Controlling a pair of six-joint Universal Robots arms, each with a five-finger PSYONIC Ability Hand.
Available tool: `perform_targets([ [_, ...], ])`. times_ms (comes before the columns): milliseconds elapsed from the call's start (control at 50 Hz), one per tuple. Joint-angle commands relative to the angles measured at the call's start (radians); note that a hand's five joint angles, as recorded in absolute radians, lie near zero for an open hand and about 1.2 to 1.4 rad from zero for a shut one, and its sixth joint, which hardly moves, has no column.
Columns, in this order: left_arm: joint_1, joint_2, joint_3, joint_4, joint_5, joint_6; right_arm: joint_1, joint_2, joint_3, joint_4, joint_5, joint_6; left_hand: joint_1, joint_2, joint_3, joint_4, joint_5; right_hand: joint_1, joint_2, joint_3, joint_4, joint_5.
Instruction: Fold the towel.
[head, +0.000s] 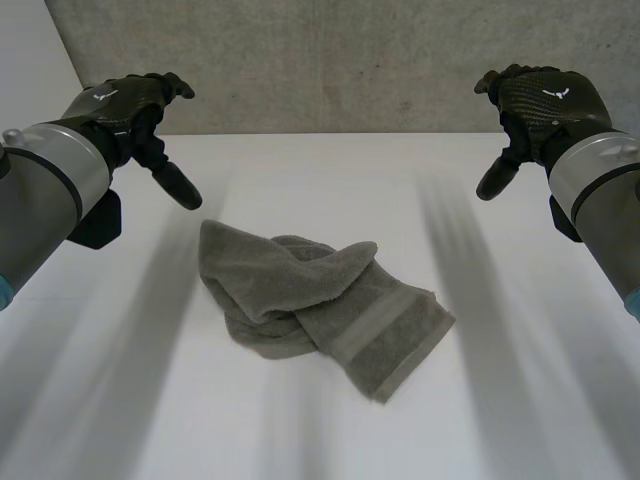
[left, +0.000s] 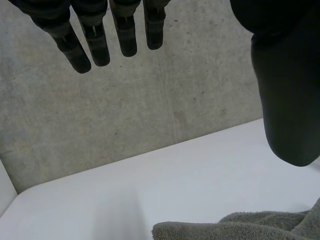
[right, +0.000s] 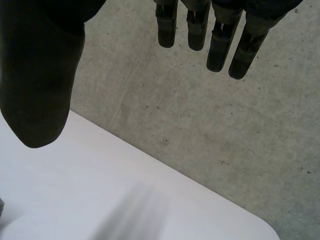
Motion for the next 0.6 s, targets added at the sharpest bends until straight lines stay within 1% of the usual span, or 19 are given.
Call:
perform_targets([
  [20,-0.022,0.006,-0.012,0.037,0.004,0.006,-0.001,-0.002,0.001,-0.004,-0.005,-0.002,-0.085,-0.075,-0.066,-0.084,-0.215,-0.055,-0.069,-0.070,-0.074,-0.054],
  [220,-0.025,0.011,-0.026,0.065,0.004,0.006,0.002,-0.004,0.001,-0.004,-0.010,-0.002,-0.085,-0.075,-0.066,-0.084,-0.215,-0.055,-0.069,-0.070,-0.074,-0.054],
  [280,-0.025,0.013,-0.041,0.098,0.010,0.008,-0.001,-0.004,0.001,-0.001,-0.019,0.002,-0.076,-0.067,-0.057,-0.075,-0.206,-0.055,-0.069,-0.070,-0.074,-0.054],
  [320,-0.025,-0.001,-0.056,0.141,0.025,0.032,-0.001,0.001,0.005,0.001,-0.048,-0.005,-0.067,-0.058,-0.048,-0.067,-0.197,-0.055,-0.069,-0.070,-0.074,-0.054],
  [340,-0.025,-0.001,-0.056,0.141,0.025,0.032,-0.001,0.001,0.005,0.001,-0.048,-0.005,-0.067,-0.058,-0.048,-0.067,-0.197,-0.055,-0.069,-0.070,-0.074,-0.054],
  [380,-0.027,-0.024,-0.064,0.161,0.072,0.124,-0.001,0.018,0.009,0.024,-0.127,-0.029,-0.067,-0.058,-0.048,-0.067,-0.197,-0.055,-0.069,-0.070,-0.074,-0.054],
  [400,-0.027,-0.024,-0.064,0.161,0.073,0.125,-0.001,0.018,0.009,0.024,-0.128,-0.029,-0.067,-0.058,-0.048,-0.067,-0.197,-0.055,-0.069,-0.070,-0.074,-0.054],
  [440,-0.010,-0.079,-0.061,0.175,0.120,0.248,-0.011,0.086,0.001,0.091,-0.225,-0.061,-0.070,-0.061,-0.051,-0.070,-0.200,-0.055,-0.069,-0.070,-0.074,-0.054],
  [460,-0.010,-0.080,-0.061,0.175,0.120,0.249,-0.011,0.087,0.001,0.091,-0.226,-0.061,-0.070,-0.061,-0.051,-0.070,-0.200,-0.055,-0.069,-0.070,-0.074,-0.054],
  [480,-0.001,-0.110,-0.052,0.181,0.137,0.308,-0.024,0.125,-0.004,0.123,-0.259,-0.069,-0.070,-0.061,-0.051,-0.070,-0.200,-0.055,-0.069,-0.070,-0.074,-0.054],
  [500,-0.001,-0.110,-0.052,0.181,0.137,0.309,-0.024,0.125,-0.004,0.124,-0.260,-0.069,-0.070,-0.061,-0.051,-0.070,-0.200,-0.055,-0.069,-0.070,-0.074,-0.054],
  [520,0.013,-0.144,-0.044,0.193,0.149,0.360,-0.026,0.162,-0.008,0.146,-0.282,-0.066,-0.070,-0.061,-0.051,-0.070,-0.200,-0.055,-0.069,-0.070,-0.074,-0.054],
  [540,0.027,-0.185,-0.030,0.210,0.163,0.405,-0.024,0.200,-0.010,0.151,-0.286,-0.060,-0.073,-0.064,-0.054,-0.072,-0.203,-0.055,-0.069,-0.070,-0.074,-0.054],
  [560,0.027,-0.185,-0.030,0.210,0.163,0.405,-0.024,0.200,-0.010,0.151,-0.286,-0.060,-0.073,-0.064,-0.054,-0.073,-0.203,-0.055,-0.069,-0.070,-0.074,-0.054],
  [600,0.035,-0.278,0.017,0.244,0.210,0.468,-0.015,0.286,-0.014,0.139,-0.269,-0.020,-0.076,-0.067,-0.057,-0.075,-0.206,-0.055,-0.069,-0.070,-0.074,-0.054],
])
